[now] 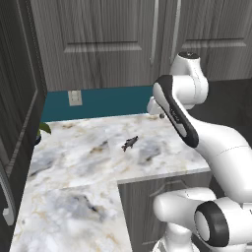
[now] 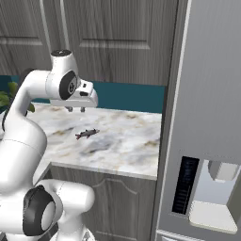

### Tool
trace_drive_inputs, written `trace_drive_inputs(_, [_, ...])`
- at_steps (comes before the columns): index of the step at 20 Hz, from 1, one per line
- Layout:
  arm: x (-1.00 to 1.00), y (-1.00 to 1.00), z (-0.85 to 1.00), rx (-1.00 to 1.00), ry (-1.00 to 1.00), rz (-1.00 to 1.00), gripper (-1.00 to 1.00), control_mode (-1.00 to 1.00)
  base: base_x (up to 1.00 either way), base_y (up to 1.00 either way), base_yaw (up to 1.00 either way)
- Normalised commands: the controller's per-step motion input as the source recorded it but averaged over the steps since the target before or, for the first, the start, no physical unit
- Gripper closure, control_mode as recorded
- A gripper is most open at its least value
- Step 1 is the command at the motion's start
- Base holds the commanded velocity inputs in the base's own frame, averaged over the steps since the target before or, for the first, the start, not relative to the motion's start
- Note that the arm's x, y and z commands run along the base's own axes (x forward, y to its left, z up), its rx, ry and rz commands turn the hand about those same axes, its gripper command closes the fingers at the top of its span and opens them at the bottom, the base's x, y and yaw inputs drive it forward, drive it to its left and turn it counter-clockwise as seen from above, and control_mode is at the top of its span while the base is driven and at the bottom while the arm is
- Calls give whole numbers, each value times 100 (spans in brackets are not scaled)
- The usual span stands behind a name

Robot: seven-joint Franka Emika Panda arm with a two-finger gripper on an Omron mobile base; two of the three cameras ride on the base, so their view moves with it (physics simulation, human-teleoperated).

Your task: Retrieve the bowl from the cabinet, then place the raw meat into the bowl to avoid contamination.

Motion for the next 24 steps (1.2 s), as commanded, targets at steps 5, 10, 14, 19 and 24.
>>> trace_drive_inputs(5, [-8,5,0,0,-9,-5,-100,-100,0,0,0])
trace_drive_inputs(10, [-32,0,24,0,-28,-8,-100,-100,0,0,0])
trace_drive_inputs(14, [-34,0,56,0,-25,-2,-100,-100,0,0,0])
trace_drive_inputs(19, [-18,0,64,0,-16,-1,-100,-100,0,0,0])
trace_drive_inputs(24, [1,0,63,0,-10,-2,-100,-100,0,0,0])
